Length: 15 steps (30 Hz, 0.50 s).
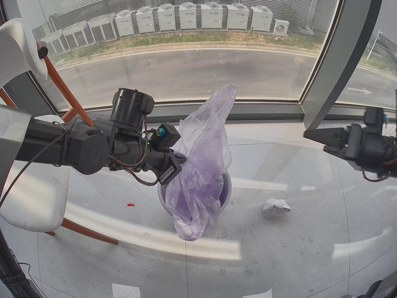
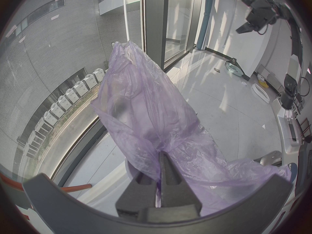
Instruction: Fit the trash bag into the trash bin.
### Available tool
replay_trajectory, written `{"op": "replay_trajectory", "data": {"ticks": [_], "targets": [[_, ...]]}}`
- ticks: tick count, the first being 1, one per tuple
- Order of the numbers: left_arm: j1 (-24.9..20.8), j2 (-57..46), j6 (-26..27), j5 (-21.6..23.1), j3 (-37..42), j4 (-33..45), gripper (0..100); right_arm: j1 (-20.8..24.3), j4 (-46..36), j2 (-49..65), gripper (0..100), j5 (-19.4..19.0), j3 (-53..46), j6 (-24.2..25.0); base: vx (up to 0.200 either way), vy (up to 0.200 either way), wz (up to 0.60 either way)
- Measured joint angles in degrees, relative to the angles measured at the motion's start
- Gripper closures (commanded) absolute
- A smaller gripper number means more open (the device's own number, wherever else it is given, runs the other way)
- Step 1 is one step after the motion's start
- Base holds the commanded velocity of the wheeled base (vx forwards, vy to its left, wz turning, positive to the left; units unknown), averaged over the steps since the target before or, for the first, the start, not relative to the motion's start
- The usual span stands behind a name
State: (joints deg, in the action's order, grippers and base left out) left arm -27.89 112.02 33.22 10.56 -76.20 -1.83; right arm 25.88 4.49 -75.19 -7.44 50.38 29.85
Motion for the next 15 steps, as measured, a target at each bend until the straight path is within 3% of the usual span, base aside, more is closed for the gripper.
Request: {"op": "replay_trajectory", "data": {"ticks": [8, 15], "targets": [[-1.45, -1.55, 0.00, -1.91, 3.11, -1.48, 100, 6.06, 0.16, -21.47, 0, -0.13, 19.38, 4.83, 0.000, 0.000, 0.00], [-2.15, -2.54, -0.05, -2.86, 4.53, -2.19, 100, 7.63, 0.22, -34.43, 0, 1.41, 33.27, 6.44, 0.000, 0.000, 0.00]]}}
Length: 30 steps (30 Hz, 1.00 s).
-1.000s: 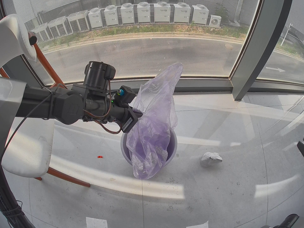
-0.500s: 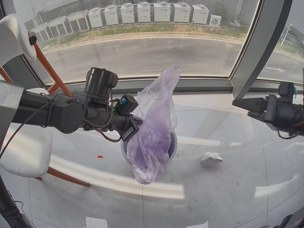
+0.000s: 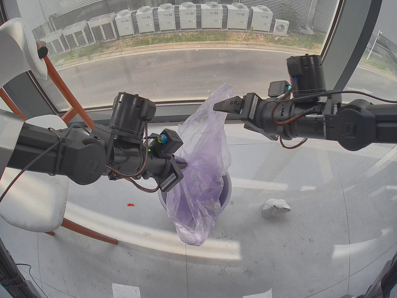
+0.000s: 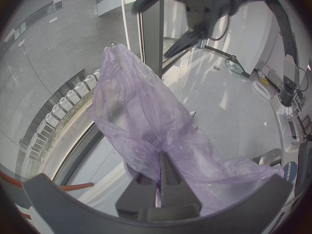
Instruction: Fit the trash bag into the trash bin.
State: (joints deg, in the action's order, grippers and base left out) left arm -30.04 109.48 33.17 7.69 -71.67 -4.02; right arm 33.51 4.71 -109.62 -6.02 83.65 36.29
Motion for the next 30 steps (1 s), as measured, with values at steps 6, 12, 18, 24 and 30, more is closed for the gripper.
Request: {"op": "replay_trajectory", "data": {"ticks": [6, 12, 18, 24, 30], "targets": [[-0.30, -0.44, -0.02, -0.20, 0.39, -0.13, 100, -1.55, 0.07, -6.49, 0, 1.12, 7.25, 0.24, 0.000, 0.000, 0.00], [-0.46, -0.59, -0.06, -0.30, 0.50, -0.18, 100, -3.45, 0.11, -10.72, 0, 1.71, 12.40, -0.35, 0.000, 0.000, 0.00], [-1.38, -0.63, -1.65, -0.28, 0.50, -0.18, 100, -4.17, 0.18, -13.29, 100, 2.04, 14.62, -1.21, 0.000, 0.000, 0.00], [-2.01, -0.61, -3.04, -0.30, 0.59, -0.21, 100, -3.74, 0.18, -14.28, 100, 2.23, 14.82, -1.26, 0.000, 0.000, 0.00], [-2.01, -0.55, -3.29, -2.58, 0.26, -0.27, 100, -3.22, 0.71, -15.06, 100, 2.19, 15.04, -2.38, 0.000, 0.000, 0.00]]}}
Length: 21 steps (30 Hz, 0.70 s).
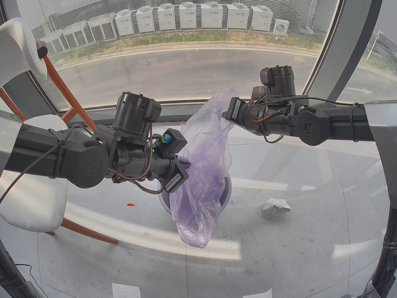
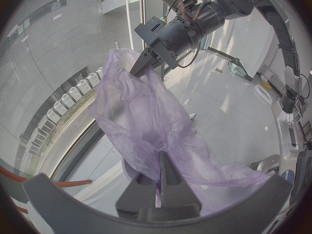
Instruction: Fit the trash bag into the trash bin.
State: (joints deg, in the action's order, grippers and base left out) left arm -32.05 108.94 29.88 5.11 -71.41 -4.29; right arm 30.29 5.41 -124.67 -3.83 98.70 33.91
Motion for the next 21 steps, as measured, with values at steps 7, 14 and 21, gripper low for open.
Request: {"op": "replay_trajectory", "data": {"ticks": [7, 14, 21], "targets": [[0.33, -0.11, -1.06, -0.57, 0.46, 0.06, 0, 0.95, 0.11, -0.40, 100, -0.79, 0.01, -0.45, 0.000, 0.000, 0.00], [1.60, -1.06, -4.35, -0.55, -0.11, 0.00, 0, 0.18, -0.17, -0.13, 100, -4.46, -1.17, -2.77, 0.000, 0.000, 0.00], [5.75, -2.73, -5.80, -0.60, 1.29, 0.17, 0, -2.84, -0.20, 0.78, 100, -11.52, -5.18, -11.50, 0.000, 0.000, 0.00]]}}
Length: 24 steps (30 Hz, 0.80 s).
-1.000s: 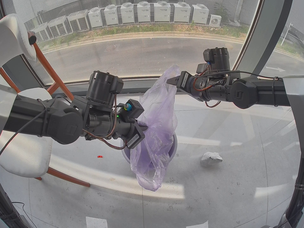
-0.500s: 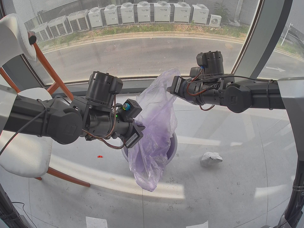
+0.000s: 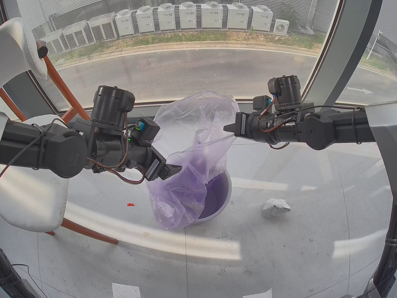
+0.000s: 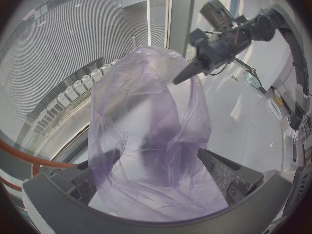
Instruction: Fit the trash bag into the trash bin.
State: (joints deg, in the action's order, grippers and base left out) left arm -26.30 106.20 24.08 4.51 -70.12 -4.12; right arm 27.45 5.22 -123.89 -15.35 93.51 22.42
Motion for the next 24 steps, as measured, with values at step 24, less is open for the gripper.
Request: {"op": "replay_trajectory", "data": {"ticks": [24], "targets": [[0.98, 6.42, -5.25, 0.05, 1.60, -11.31, 0, -6.07, 13.36, 3.58, 100, -8.37, -25.65, -10.54, 0.000, 0.000, 0.00]]}}
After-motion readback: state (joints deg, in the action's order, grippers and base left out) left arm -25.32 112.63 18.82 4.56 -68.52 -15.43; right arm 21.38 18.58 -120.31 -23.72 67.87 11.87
